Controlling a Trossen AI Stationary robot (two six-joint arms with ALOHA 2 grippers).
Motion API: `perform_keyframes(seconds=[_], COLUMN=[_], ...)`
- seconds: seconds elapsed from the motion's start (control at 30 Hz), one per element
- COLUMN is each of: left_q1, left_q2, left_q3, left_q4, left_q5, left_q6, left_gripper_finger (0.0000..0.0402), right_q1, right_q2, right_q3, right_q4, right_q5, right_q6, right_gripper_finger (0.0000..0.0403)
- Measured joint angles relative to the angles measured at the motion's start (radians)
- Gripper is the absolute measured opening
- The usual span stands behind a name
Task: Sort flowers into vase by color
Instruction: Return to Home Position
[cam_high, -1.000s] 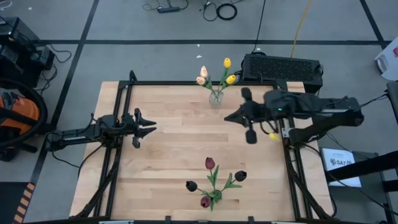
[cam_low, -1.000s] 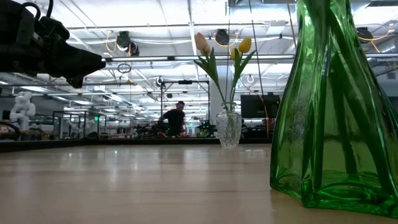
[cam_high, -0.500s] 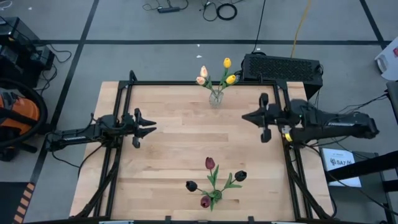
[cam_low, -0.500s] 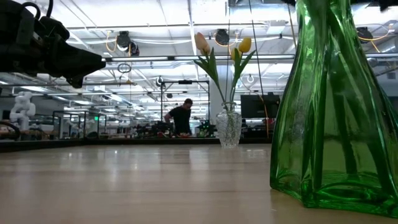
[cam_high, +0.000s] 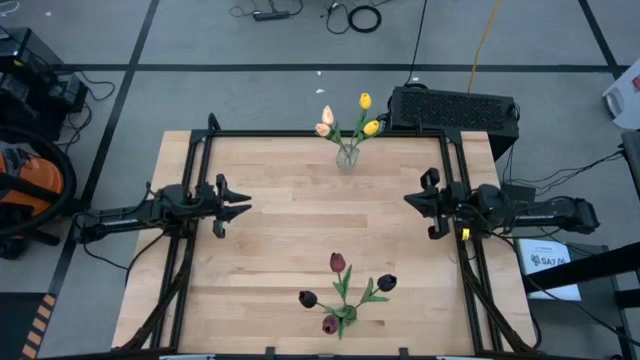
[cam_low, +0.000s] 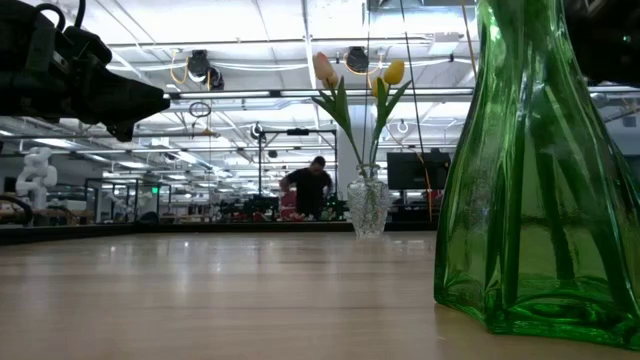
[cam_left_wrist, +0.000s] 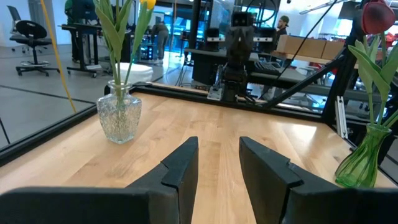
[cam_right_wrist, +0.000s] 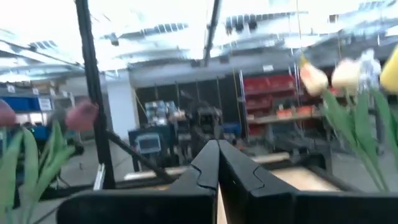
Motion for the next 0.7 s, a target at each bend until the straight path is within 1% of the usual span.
perform_keyframes(seconds=[0.23, 0.53, 0.7], left_q1=[0.0, 0.0, 0.0], left_q2=[0.0, 0.0, 0.0], left_q3=[0.0, 0.0, 0.0], left_q4=[0.0, 0.0, 0.0], left_q5=[0.0, 0.0, 0.0], left_q6=[0.0, 0.0, 0.0], left_gripper_finger=[0.0123, 0.0123, 0.0123], right_q1=[0.0, 0.0, 0.002], right_q2=[-0.066, -0.169, -0.242], right_q3=[0.006, 0.006, 0.006], right_q4=[-0.176, -0.436, -0.571], right_q5=[0.053, 0.044, 0.012], right_q6=[0.005, 0.053, 0.079], right_gripper_finger=[0.0, 0.0, 0.0])
